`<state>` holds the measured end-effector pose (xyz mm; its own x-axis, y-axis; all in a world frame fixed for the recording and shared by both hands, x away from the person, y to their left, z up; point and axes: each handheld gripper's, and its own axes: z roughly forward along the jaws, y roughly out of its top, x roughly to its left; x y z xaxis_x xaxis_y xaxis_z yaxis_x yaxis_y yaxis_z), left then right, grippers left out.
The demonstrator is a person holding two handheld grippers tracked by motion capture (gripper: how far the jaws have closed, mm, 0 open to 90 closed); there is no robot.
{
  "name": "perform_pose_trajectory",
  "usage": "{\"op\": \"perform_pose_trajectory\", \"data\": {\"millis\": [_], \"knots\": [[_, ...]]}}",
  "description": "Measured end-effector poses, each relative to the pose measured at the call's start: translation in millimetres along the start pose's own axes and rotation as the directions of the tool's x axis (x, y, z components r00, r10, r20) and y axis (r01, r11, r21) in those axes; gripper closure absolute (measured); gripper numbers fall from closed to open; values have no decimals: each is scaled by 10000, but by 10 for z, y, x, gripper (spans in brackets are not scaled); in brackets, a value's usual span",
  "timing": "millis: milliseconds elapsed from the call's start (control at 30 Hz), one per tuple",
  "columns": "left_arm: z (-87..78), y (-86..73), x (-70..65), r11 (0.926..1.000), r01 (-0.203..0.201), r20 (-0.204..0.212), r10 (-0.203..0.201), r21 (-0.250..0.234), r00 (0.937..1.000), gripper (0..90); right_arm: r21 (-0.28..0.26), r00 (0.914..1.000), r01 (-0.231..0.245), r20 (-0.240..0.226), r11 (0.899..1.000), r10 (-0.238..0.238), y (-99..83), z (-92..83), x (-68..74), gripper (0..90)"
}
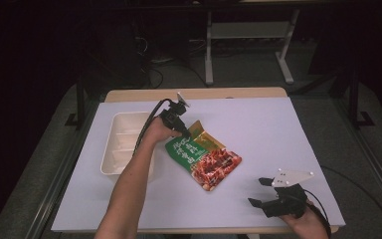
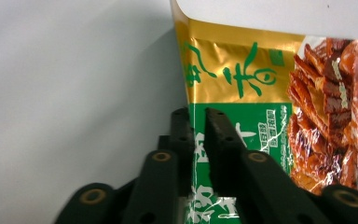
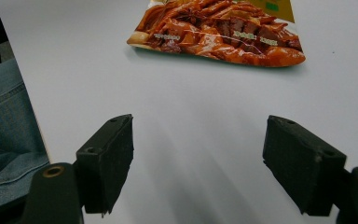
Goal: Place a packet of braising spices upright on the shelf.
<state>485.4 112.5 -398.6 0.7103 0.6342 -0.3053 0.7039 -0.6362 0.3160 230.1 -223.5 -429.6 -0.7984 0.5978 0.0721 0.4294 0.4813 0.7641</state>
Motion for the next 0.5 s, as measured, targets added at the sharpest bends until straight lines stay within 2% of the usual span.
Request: {"op": "perform_pose_trajectory", "data": {"millis": [33, 100, 300, 467, 500], "knots": [[3, 1, -12, 10000, -86, 22, 86, 26, 10000, 842, 25, 10000, -9, -19, 10000, 9, 2, 5, -1, 240], [-10, 5, -55, 9993, -351, -203, 354, 123, 9992, 888, 59, 10000, 3, -36, 10000, -3, 8, 14, -6, 240], [-89, 2, -153, 9956, -939, -500, 940, 50, 9943, 898, 19, 10000, -19, -66, 10000, 19, 44, 34, -39, 237], [-203, -13, -241, 9901, -1346, -624, 1321, -386, 9893, 899, -102, 10000, -77, -52, 9999, 76, 100, 23, -68, 232], [-231, -22, -265, 9897, -1303, -567, 1270, -599, 9903, 899, -127, 9999, -92, -49, 9999, 91, 110, 21, -71, 232]]}}
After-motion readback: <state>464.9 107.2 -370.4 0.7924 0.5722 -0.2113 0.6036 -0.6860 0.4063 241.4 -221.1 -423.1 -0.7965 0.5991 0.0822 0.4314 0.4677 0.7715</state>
